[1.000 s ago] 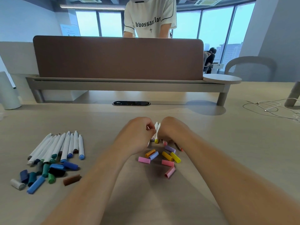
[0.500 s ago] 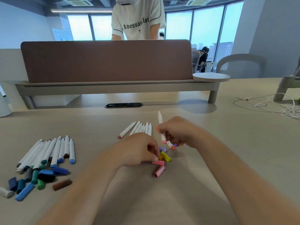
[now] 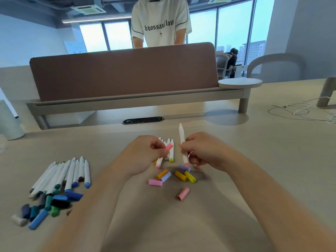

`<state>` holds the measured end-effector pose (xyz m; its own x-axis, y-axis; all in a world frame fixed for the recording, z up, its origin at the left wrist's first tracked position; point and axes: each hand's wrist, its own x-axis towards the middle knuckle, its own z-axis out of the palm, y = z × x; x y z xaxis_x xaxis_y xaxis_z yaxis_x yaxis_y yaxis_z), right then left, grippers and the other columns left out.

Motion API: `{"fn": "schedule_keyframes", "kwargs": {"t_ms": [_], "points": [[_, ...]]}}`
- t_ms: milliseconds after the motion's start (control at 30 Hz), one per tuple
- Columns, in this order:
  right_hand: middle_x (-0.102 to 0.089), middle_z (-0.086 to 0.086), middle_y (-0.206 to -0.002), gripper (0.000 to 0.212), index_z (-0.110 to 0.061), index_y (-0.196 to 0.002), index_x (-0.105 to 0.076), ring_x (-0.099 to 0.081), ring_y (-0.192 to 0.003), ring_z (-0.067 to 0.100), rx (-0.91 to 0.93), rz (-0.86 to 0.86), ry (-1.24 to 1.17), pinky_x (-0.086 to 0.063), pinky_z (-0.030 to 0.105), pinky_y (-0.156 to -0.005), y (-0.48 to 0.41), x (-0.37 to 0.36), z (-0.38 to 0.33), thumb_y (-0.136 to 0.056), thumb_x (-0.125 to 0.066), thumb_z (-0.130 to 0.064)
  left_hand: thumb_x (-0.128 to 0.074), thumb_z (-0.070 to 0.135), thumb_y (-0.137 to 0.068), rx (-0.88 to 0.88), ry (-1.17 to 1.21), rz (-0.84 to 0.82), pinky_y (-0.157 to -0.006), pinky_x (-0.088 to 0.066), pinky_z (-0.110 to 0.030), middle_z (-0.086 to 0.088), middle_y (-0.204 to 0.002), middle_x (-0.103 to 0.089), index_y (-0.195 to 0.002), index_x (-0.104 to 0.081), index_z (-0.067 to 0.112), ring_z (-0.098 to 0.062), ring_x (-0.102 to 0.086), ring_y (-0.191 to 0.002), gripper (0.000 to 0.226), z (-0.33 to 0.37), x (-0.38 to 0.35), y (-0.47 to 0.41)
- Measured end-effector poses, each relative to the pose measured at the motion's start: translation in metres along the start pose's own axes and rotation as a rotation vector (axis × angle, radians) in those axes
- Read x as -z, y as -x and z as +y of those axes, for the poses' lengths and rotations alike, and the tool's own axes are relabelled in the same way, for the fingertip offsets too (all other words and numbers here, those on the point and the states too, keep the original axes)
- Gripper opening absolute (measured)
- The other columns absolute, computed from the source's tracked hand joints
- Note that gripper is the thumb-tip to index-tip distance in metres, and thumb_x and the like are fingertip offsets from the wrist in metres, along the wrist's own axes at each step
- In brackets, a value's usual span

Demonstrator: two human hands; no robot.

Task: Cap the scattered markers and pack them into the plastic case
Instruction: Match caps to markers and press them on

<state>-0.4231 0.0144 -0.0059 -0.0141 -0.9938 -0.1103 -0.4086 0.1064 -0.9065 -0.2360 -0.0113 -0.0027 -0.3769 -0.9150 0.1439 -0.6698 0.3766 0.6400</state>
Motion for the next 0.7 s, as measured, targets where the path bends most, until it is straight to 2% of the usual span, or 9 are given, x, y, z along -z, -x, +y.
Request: {"fn": "schedule_keyframes", "kwargs": {"t_ms": [67,100,167,233,367,567,700], "points": [[-0.053,0.012,-0.057,0.004,0.0,-0.083,-0.056,-0.045,-0.044,0.017,0.042,-0.055,-0.006,-0.032,0.029,-0.049,0.004,-0.002,-0.003,-0.083,-0.053,-0.002,-0.067,0.02,-0.09,0.124,0.398,0.077,-0.05,-0.04,-0.021,0.008,-0.062,-0.065,-0.098,-0.071,0.02,-0.009,-0.046,-0.054,0.009,-0.005,0.002,-0.004],[-0.056,0.013,-0.059,0.009,0.002,-0.091,-0.057,-0.046,-0.044,0.017,0.066,-0.093,-0.011,-0.032,0.029,-0.047,0.006,-0.004,-0.005,-0.083,-0.053,0.0,-0.066,0.015,-0.09,0.169,0.567,0.089,-0.047,-0.039,-0.021,0.004,-0.065,-0.067,-0.105,-0.07,0.022,-0.011,-0.046,-0.055,0.016,-0.008,0.003,-0.005],[-0.059,0.01,-0.061,0.017,-0.004,-0.1,-0.061,-0.048,-0.047,0.018,0.105,-0.172,-0.003,-0.035,0.025,-0.045,0.009,-0.008,-0.008,-0.084,-0.057,0.0,-0.064,0.01,-0.091,0.214,0.794,0.096,-0.046,-0.038,-0.021,-0.005,-0.075,-0.069,-0.111,-0.069,0.021,-0.013,-0.047,-0.056,0.024,-0.013,0.002,-0.006],[-0.057,0.005,-0.062,0.012,-0.01,-0.1,-0.064,-0.048,-0.05,0.017,0.122,-0.203,0.028,-0.04,0.024,-0.046,0.011,-0.012,-0.011,-0.089,-0.059,-0.007,-0.062,0.005,-0.091,0.243,0.918,0.122,-0.048,-0.034,-0.023,-0.009,-0.08,-0.071,-0.111,-0.069,0.016,-0.013,-0.049,-0.058,0.023,-0.015,0.001,-0.008],[-0.055,0.001,-0.065,0.017,-0.007,-0.095,-0.065,-0.049,-0.053,0.014,0.116,-0.237,0.101,-0.042,0.022,-0.048,0.012,-0.017,-0.011,-0.095,-0.062,-0.024,-0.058,0.003,-0.094,0.3,0.992,0.189,-0.048,-0.035,-0.023,-0.009,-0.081,-0.073,-0.11,-0.067,0.011,-0.015,-0.054,-0.06,0.02,-0.019,-0.003,-0.012],[-0.056,-0.005,-0.063,0.013,-0.013,-0.088,-0.068,-0.048,-0.045,0.005,0.137,-0.283,0.166,-0.041,0.017,-0.047,0.015,-0.021,-0.014,-0.091,-0.066,-0.025,-0.056,0.002,-0.095,0.278,1.122,0.165,-0.044,-0.037,-0.021,-0.013,-0.085,-0.074,-0.11,-0.065,0.008,-0.014,-0.054,-0.056,0.019,-0.017,-0.004,-0.011],[-0.061,0.004,-0.075,0.012,-0.012,-0.092,-0.068,-0.053,-0.05,0.005,0.141,-0.198,0.142,-0.044,0.018,-0.05,0.011,-0.021,-0.013,-0.093,-0.062,-0.022,-0.058,0.004,-0.093,0.273,1.068,0.205,-0.044,-0.038,-0.022,-0.006,-0.075,-0.068,-0.108,-0.071,0.014,-0.014,-0.05,-0.056,0.023,-0.021,-0.004,-0.014]]}}
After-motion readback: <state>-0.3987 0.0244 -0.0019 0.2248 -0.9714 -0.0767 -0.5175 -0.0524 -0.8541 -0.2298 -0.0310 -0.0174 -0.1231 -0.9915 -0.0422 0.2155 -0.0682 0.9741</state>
